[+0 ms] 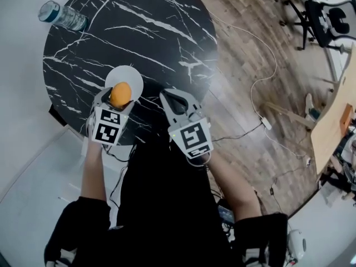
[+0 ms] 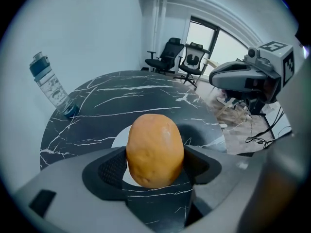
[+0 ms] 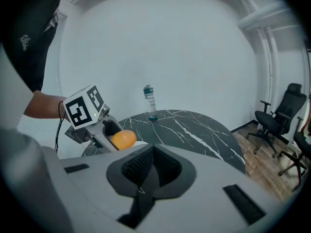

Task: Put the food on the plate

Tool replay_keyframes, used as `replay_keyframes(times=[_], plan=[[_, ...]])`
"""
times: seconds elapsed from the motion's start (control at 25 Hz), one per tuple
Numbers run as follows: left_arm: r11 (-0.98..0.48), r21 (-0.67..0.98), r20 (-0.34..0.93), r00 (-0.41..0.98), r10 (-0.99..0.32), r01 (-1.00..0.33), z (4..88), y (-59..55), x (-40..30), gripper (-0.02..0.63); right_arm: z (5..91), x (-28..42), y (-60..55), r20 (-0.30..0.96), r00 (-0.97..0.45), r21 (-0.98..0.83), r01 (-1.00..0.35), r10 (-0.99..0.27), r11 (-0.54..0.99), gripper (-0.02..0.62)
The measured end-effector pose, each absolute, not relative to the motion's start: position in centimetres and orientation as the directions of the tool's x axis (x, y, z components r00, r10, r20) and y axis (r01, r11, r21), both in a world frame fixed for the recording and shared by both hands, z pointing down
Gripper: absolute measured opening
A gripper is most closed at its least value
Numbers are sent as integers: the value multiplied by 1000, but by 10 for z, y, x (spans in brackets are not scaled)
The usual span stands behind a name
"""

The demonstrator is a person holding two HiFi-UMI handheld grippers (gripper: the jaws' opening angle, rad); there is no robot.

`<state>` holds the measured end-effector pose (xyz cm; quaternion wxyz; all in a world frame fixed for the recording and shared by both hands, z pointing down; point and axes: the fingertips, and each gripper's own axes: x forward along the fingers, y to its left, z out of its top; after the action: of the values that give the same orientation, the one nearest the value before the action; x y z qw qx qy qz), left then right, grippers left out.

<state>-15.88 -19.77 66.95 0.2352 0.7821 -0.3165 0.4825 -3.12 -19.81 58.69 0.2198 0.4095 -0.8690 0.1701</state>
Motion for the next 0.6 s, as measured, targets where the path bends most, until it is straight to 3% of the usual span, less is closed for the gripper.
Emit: replay_keyframes(times=[0.6], plan=[[-743, 58, 942, 283, -181, -667, 712, -211, -159, 344, 608, -30, -222, 534, -533, -151, -824, -657, 546, -3]])
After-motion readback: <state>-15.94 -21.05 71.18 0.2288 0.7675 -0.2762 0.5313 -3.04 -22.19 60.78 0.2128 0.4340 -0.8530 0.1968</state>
